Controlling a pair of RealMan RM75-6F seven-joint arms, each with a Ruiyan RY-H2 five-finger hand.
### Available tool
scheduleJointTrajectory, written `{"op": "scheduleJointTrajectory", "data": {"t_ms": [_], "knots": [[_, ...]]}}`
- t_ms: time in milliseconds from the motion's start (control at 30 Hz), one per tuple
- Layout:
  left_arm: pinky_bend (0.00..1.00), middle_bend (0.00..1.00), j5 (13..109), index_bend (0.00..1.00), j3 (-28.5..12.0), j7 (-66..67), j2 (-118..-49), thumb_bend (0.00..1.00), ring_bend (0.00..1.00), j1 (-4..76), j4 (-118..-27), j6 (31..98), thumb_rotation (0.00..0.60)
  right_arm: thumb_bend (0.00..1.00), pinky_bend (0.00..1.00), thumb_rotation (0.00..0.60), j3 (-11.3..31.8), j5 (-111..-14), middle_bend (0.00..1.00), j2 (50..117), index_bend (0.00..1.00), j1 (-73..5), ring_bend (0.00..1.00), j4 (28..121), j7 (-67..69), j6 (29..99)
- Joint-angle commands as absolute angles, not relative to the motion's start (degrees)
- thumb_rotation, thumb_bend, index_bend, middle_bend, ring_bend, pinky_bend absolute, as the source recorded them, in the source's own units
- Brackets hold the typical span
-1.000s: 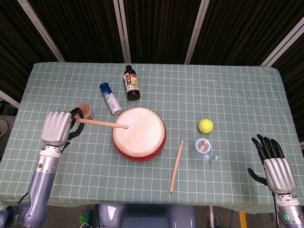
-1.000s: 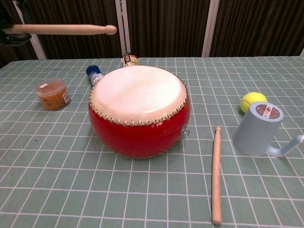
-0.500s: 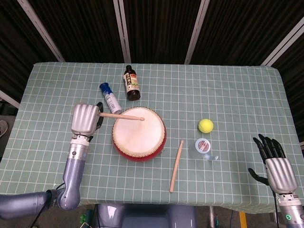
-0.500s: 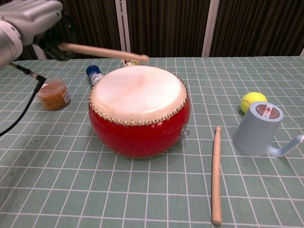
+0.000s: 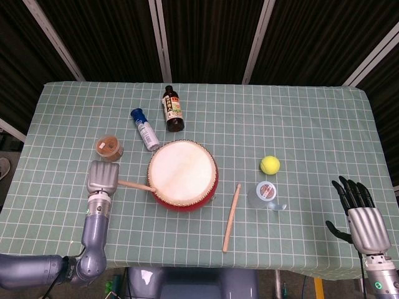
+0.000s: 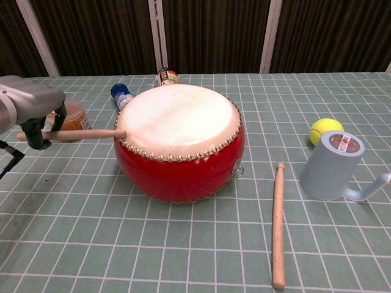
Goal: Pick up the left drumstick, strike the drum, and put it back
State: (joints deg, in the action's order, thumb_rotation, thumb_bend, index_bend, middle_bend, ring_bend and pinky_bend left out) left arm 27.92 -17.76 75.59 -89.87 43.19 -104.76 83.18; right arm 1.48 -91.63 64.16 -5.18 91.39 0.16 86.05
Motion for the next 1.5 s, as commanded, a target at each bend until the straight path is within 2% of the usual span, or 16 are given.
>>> {"op": "scheduleJointTrajectory", "data": {"t_ms": [33, 233, 367, 633, 800, 867, 900, 933, 1033, 1133, 1233, 1333, 1433, 1500], "knots": [[0.98, 1.0, 61.8, 0.75, -20.8, 41.5, -89.0, 0.51, 1.0, 40.9, -108.5, 87.8, 0.6, 0.27, 0.07, 0.6, 1.4, -91.8, 0.0, 64.2, 0.0, -5.1, 0.0, 91.4, 0.0, 86.1], [0.98, 1.0, 67.0, 0.75, -23.5, 36.5, -89.7, 0.51, 1.0, 41.4, -111.2, 89.7, 0.6, 0.26, 0.07, 0.6, 1.5, -91.5, 0.0, 64.2, 0.0, -5.2, 0.0, 91.4, 0.1, 86.0], [0.98, 1.0, 69.4, 0.74, -23.5, 35.2, -90.7, 0.51, 1.0, 42.0, -110.1, 89.9, 0.6, 0.26, 0.07, 0.6, 1.5, -91.6, 0.0, 64.2, 0.0, -5.2, 0.0, 91.3, 0.1, 85.9], [0.98, 1.0, 63.9, 0.74, -20.9, 42.7, -92.5, 0.51, 1.0, 43.2, -105.3, 86.2, 0.6, 0.26, 0.07, 0.6, 1.5, -91.5, 0.0, 64.2, 0.0, -5.3, 0.0, 91.3, 0.1, 85.7], [0.98, 1.0, 60.7, 0.75, -15.3, 48.8, -94.6, 0.51, 1.0, 42.2, -99.6, 84.9, 0.6, 0.26, 0.07, 0.6, 1.2, -91.4, 0.0, 64.1, 0.0, -5.2, 0.0, 91.7, 0.5, 85.4], [0.98, 1.0, 56.6, 0.75, -12.5, 53.0, -94.9, 0.51, 1.0, 41.4, -98.0, 83.1, 0.6, 0.26, 0.07, 0.6, 1.2, -91.5, 0.0, 64.0, 0.0, -5.2, 0.0, 91.8, 0.4, 85.5], [0.98, 1.0, 49.7, 0.75, -10.6, 60.1, -94.2, 0.51, 1.0, 41.0, -98.4, 81.5, 0.6, 0.26, 0.07, 0.6, 1.2, -91.5, 0.0, 64.0, 0.0, -5.2, 0.0, 91.8, 0.5, 85.6], [0.98, 1.0, 45.0, 0.75, -10.3, 65.2, -93.6, 0.51, 1.0, 41.3, -99.7, 81.4, 0.6, 0.26, 0.07, 0.6, 1.2, -91.5, 0.0, 64.0, 0.0, -5.1, 0.0, 91.8, 0.6, 85.6], [0.98, 1.0, 33.3, 0.75, -12.0, 76.5, -91.8, 0.51, 1.0, 43.0, -104.8, 83.0, 0.6, 0.26, 0.07, 0.6, 1.3, -91.3, 0.0, 63.8, 0.0, -5.1, 0.0, 91.9, 1.0, 85.6], [0.98, 1.0, 31.5, 0.75, -14.1, 77.7, -89.6, 0.51, 1.0, 43.9, -109.2, 84.3, 0.6, 0.26, 0.07, 0.6, 1.4, -91.2, 0.0, 63.8, 0.0, -5.1, 0.0, 91.9, 1.0, 85.5], [0.98, 1.0, 33.7, 0.75, -15.5, 75.0, -87.8, 0.51, 1.0, 43.9, -112.5, 84.7, 0.6, 0.26, 0.07, 0.6, 1.3, -91.3, 0.0, 63.9, 0.0, -5.1, 0.0, 92.0, 0.7, 85.5], [0.98, 1.0, 43.1, 0.75, -17.0, 65.0, -86.6, 0.51, 1.0, 42.1, -115.5, 85.4, 0.6, 0.26, 0.07, 0.6, 1.3, -91.5, 0.0, 64.0, 0.0, -5.1, 0.0, 92.0, 0.5, 85.7], [0.98, 1.0, 55.5, 0.75, -15.3, 55.0, -85.0, 0.51, 1.0, 39.5, -116.8, 87.0, 0.6, 0.26, 0.07, 0.6, 1.3, -91.3, 0.0, 64.0, 0.0, -5.0, 0.0, 92.0, 0.4, 85.6], [0.98, 1.0, 60.4, 0.74, -13.8, 50.5, -83.8, 0.51, 1.0, 37.7, -118.0, 88.0, 0.6, 0.26, 0.07, 0.6, 1.3, -91.3, 0.0, 63.9, 0.0, -5.0, 0.0, 92.0, 0.4, 85.7]]}}
